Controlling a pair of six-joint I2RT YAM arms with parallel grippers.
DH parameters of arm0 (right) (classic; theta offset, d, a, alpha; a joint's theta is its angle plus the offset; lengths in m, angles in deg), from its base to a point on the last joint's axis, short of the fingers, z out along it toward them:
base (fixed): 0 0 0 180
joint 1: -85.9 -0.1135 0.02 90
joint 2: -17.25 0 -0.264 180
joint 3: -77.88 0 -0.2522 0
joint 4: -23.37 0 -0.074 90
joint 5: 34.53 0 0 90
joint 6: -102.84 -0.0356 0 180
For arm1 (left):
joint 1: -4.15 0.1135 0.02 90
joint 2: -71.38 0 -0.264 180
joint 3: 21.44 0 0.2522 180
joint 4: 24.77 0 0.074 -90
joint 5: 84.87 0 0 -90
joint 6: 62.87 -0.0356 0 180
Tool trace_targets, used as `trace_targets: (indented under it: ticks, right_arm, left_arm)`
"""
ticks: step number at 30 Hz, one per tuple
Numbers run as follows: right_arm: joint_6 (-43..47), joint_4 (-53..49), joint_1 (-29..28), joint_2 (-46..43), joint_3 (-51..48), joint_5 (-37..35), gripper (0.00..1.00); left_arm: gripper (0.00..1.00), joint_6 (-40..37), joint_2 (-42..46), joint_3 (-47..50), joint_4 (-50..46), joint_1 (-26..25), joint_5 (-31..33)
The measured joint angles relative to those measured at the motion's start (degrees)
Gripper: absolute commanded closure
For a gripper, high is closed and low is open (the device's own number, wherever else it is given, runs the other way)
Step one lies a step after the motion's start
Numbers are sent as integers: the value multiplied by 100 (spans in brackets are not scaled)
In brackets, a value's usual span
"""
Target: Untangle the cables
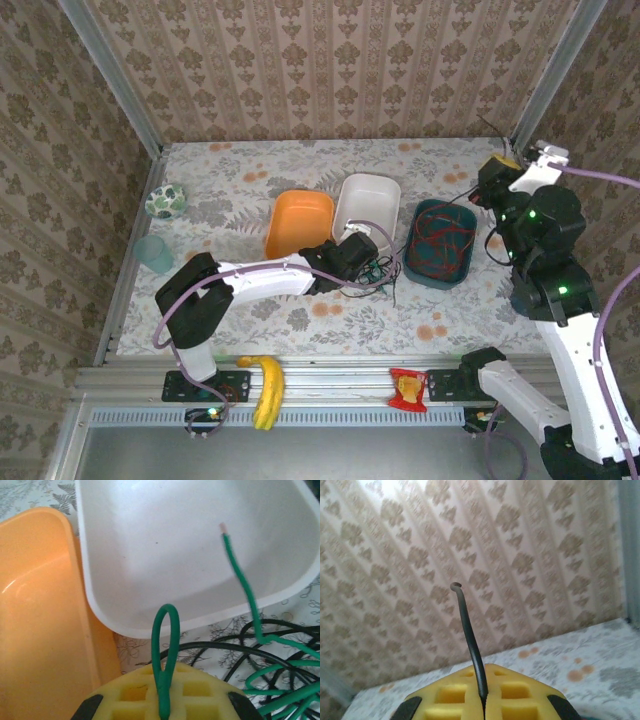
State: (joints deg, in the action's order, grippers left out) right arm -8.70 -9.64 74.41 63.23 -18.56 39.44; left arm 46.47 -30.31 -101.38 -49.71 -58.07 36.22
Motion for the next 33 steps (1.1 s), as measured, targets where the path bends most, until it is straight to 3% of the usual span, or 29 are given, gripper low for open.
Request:
trace_targets:
  ticks: [10,23,27,33]
  right_arm:
    - [59,-7,107,-330,0,-1794,100]
    - [17,-190,345,-358,190,-2411,100]
    - [87,-232,374,-326,195,-1720,100]
    - [-33,-328,223,74,-87,914,100]
  left_arm:
    - [100,463,7,17,-476,157,367]
    - [100,1117,98,96,-820,391,433]
    - [100,1082,201,289,-586,391,350]
    - [100,691,656,938,590,297,-151]
